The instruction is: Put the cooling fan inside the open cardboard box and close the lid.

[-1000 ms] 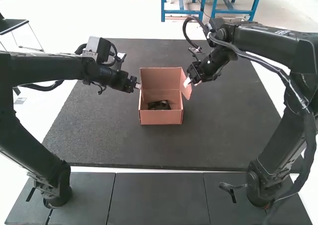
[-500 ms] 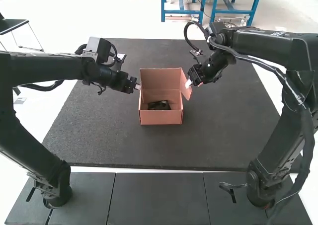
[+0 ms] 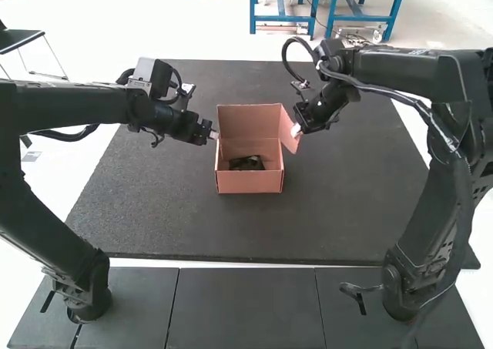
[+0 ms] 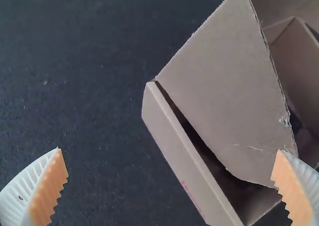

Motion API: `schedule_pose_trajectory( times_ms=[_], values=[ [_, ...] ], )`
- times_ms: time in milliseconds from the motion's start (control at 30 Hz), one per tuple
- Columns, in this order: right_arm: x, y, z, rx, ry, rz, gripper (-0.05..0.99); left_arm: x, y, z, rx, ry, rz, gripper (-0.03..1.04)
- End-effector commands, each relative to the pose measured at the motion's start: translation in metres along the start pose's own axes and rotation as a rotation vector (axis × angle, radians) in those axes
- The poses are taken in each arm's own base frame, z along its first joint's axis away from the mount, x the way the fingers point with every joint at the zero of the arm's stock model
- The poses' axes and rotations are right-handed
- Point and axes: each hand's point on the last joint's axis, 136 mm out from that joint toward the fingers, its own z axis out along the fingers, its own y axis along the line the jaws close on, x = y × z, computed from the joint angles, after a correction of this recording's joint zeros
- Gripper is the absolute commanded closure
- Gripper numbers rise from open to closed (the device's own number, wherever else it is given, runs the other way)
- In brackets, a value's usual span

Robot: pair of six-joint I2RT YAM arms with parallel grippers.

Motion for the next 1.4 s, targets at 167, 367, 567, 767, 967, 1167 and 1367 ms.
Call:
schedule_pose_trajectory(
  times_ms=[167, 367, 567, 767, 967, 1167, 1367],
  values=[
    [-0.03, 0.013, -0.021, -0.072, -0.081, 0.012, 0.89, -0.017, -0.007, -0.005, 0.017, -0.039, 0.011, 0.04],
    [-0.026, 0.026, -0.021, -0.111, -0.058, 0.007, 0.89, -0.018, -0.007, -0.005, 0.017, -0.041, 0.012, 0.04],
    [-0.017, 0.038, -0.015, -0.163, -0.011, 0.03, 0.89, -0.018, -0.007, -0.005, 0.017, -0.044, 0.013, 0.04],
    [-0.016, 0.048, -0.007, -0.22, 0.009, 0.068, 0.89, -0.019, -0.007, -0.007, 0.018, -0.048, 0.014, 0.04],
    [-0.018, 0.053, 0.0, -0.245, 0.022, 0.09, 0.89, -0.019, -0.006, -0.01, 0.015, -0.052, 0.011, 0.04],
    [-0.018, 0.053, 0.001, -0.245, 0.024, 0.087, 0.89, -0.019, -0.007, -0.011, 0.016, -0.053, 0.013, 0.04],
    [0.003, 0.053, 0.007, -0.245, 0.091, 0.081, 0.89, -0.022, -0.006, -0.014, 0.013, -0.061, 0.012, 0.04]
  ],
)
